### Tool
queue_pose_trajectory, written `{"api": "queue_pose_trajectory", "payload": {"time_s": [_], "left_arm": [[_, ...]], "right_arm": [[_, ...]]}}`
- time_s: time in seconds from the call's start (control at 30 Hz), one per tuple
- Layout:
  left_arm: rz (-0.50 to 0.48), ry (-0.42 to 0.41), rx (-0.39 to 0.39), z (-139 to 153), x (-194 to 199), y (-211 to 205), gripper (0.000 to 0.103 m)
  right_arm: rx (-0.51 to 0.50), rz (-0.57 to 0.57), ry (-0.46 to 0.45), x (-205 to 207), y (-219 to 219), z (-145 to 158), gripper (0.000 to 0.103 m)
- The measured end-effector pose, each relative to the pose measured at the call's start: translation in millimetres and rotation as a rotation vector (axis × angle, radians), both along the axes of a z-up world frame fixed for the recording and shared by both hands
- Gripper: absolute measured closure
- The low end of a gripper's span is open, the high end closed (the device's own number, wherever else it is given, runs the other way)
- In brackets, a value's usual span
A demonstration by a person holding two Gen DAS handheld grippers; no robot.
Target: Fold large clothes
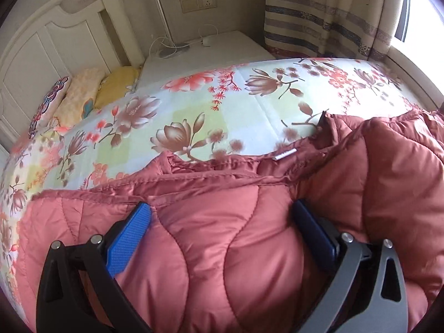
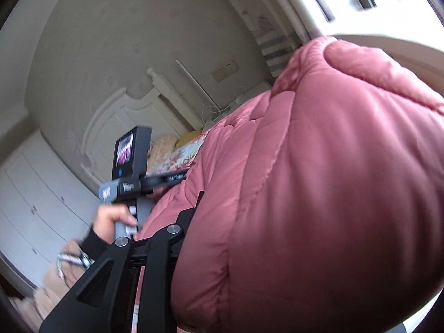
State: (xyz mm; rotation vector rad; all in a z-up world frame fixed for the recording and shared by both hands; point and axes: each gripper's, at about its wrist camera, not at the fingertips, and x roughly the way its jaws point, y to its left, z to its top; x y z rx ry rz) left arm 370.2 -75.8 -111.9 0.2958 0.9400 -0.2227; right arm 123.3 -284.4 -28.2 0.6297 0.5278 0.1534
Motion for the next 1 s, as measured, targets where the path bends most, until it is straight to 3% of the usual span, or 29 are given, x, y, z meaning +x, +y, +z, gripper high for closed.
{"api": "queue_pose_trajectory", "payload": {"time_s": [0.2, 0.37, 0.43, 0.5, 0.53, 0.57, 0.63, 0.73, 0.8, 0.87, 0.93, 1.0], "left_arm": [[0.055, -0.027, -0.046, 17.4, -13.0, 17.9, 0.002], [-0.019, -0.145, -0.117, 59.5, -89.1, 38.5, 0.002], [-0.054, -0.139, -0.147, 55.9, -121.8, 43.4, 0.002], [-0.096, -0.079, -0.135, 32.2, -142.7, 37.9, 0.002], [-0.1, -0.098, -0.122, 22.4, -151.4, 35.7, 0.002], [-0.095, -0.171, -0.112, 14.8, -162.8, 35.2, 0.002], [-0.09, -0.206, -0.107, 9.1, -168.1, 35.4, 0.002], [-0.111, -0.152, -0.124, 16.3, -164.9, 41.2, 0.002], [-0.128, -0.138, -0.19, 34.0, -169.0, 59.4, 0.003], [-0.083, -0.212, -0.241, 53.4, -177.9, 91.4, 0.002], [0.061, -0.294, -0.25, 66.0, -178.1, 143.2, 0.002], [0.226, -0.313, -0.247, 61.8, -170.6, 189.9, 0.002]], "right_arm": [[-0.073, -0.001, -0.021, -2.4, 0.5, 7.4, 0.067], [-0.138, -0.015, -0.009, 1.1, 7.4, 12.7, 0.067], [-0.171, -0.025, -0.005, 5.7, 12.7, 16.8, 0.067], [-0.211, -0.036, -0.01, 10.9, 19.3, 23.2, 0.067], [-0.228, -0.038, -0.014, 13.2, 23.0, 26.1, 0.067], [-0.261, -0.041, -0.013, 17.0, 31.0, 30.5, 0.067], [-0.332, -0.052, -0.026, 13.4, 43.6, 35.4, 0.067], [-0.476, -0.067, -0.052, 14.1, 74.3, 48.0, 0.067], [-0.555, -0.071, -0.064, 13.8, 89.7, 56.4, 0.067], [-0.64, -0.069, -0.065, 16.0, 105.2, 64.0, 0.067], [-0.716, -0.07, -0.06, 16.0, 117.6, 66.0, 0.067], [-0.8, -0.069, -0.056, 17.9, 134.1, 67.9, 0.067]]}}
